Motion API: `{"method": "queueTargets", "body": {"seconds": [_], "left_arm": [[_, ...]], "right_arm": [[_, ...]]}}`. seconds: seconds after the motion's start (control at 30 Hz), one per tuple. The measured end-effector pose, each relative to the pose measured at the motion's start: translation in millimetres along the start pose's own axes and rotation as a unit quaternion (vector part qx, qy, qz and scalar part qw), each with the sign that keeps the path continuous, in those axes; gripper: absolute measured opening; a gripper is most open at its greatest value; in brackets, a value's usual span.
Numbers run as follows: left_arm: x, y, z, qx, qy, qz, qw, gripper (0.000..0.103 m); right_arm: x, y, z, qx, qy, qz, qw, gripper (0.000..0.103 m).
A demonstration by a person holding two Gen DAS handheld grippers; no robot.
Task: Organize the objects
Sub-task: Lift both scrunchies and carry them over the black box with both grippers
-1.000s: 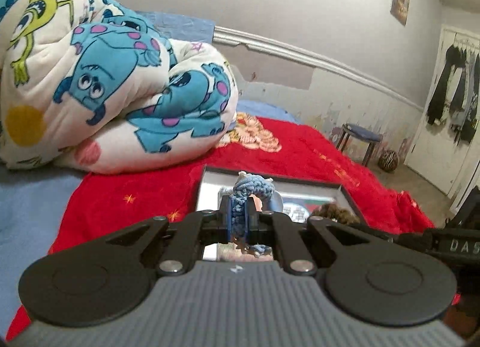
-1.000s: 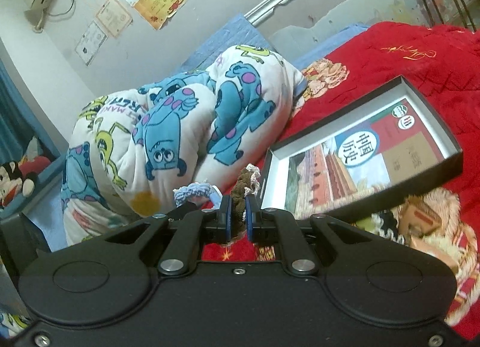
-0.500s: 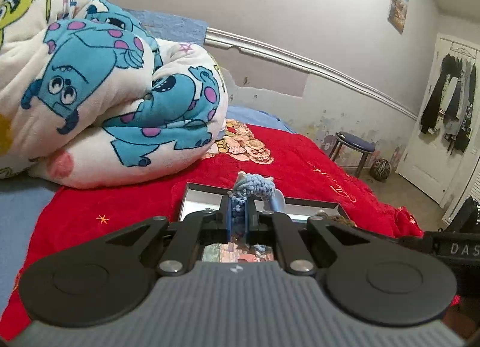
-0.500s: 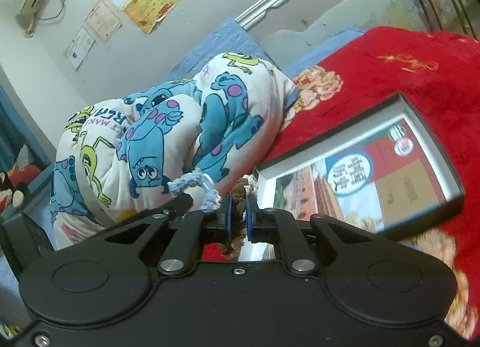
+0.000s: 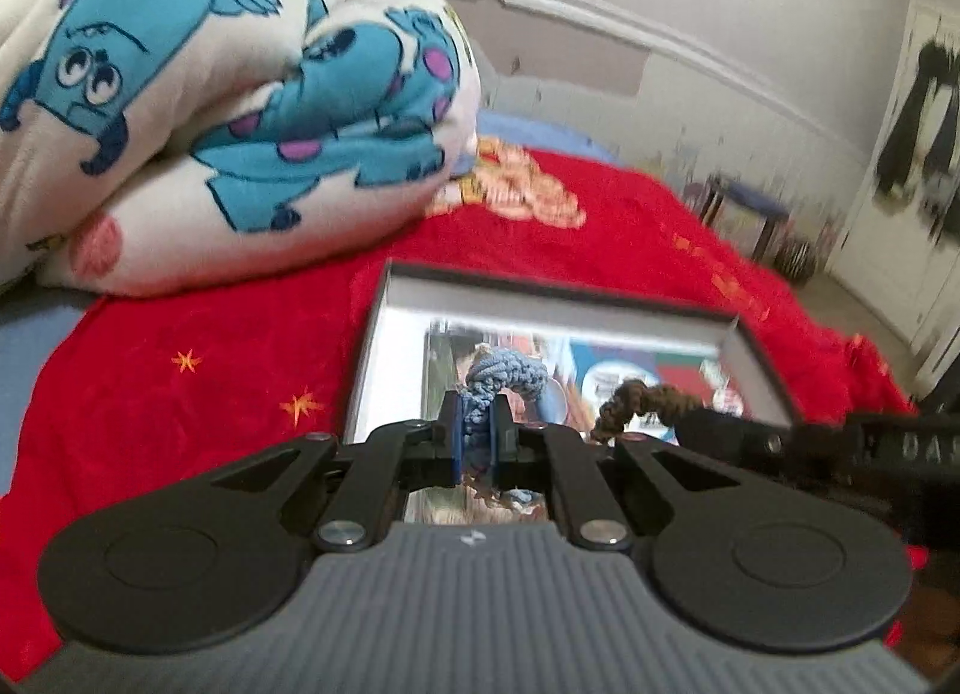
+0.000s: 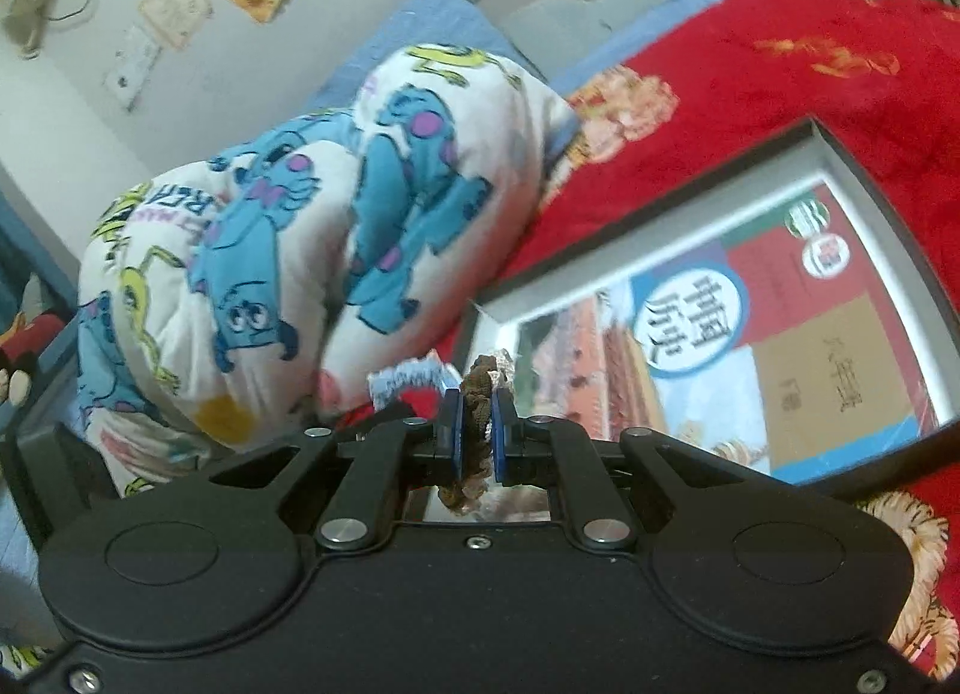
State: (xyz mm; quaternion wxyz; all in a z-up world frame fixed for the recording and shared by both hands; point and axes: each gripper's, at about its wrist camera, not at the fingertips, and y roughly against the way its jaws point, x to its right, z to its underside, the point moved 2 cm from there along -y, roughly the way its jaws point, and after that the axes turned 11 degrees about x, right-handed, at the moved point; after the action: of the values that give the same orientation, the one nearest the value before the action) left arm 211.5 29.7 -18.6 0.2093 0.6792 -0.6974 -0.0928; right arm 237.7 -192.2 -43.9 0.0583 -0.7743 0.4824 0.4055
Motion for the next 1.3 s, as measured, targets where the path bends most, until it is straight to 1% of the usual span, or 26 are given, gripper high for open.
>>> {"method": "queueTargets", "body": {"seconds": [0.07, 0.2, 0.37, 0.5, 0.7, 0.9, 1.07, 1.3], "left_arm": [[4.2, -1.8, 3.8, -0.006, -0.012, -0.004, 0.9999, 0.011], [6.1, -3.7, 9.4, -0.016, -0.018, -0.016, 0.9996, 0.011], [3.8, -9.0, 15.9, -0.036, -0.023, -0.035, 0.9985, 0.011], [3.0, -10.8, 18.2, -0.044, -0.029, -0.044, 0.9976, 0.011], [4.1, -14.2, 22.2, -0.055, -0.039, -0.049, 0.9965, 0.011], [3.8, -18.8, 28.0, -0.067, -0.043, -0.052, 0.9955, 0.012], [5.0, -20.0, 29.7, -0.069, -0.042, -0.053, 0.9953, 0.013], [2.5, -23.1, 32.8, -0.076, -0.04, -0.062, 0.9944, 0.017]], "right_arm": [[6.4, -3.3, 1.7, -0.003, -0.003, 0.008, 1.0, 0.01], [14.3, -3.8, 3.1, -0.003, -0.009, 0.019, 1.0, 0.01], [14.9, -4.5, 6.8, -0.004, -0.006, 0.025, 1.0, 0.01], [11.6, -7.0, 11.4, -0.006, 0.001, 0.03, 1.0, 0.01], [9.1, -9.8, 16.9, -0.004, 0.015, 0.043, 0.999, 0.01], [15.1, -18.2, 22.6, 0.009, 0.001, 0.069, 0.998, 0.01], [12.8, -23.2, 29.7, -0.005, 0.035, 0.099, 0.994, 0.01], [13.2, -25.5, 33.0, -0.019, 0.034, 0.101, 0.994, 0.01]]}}
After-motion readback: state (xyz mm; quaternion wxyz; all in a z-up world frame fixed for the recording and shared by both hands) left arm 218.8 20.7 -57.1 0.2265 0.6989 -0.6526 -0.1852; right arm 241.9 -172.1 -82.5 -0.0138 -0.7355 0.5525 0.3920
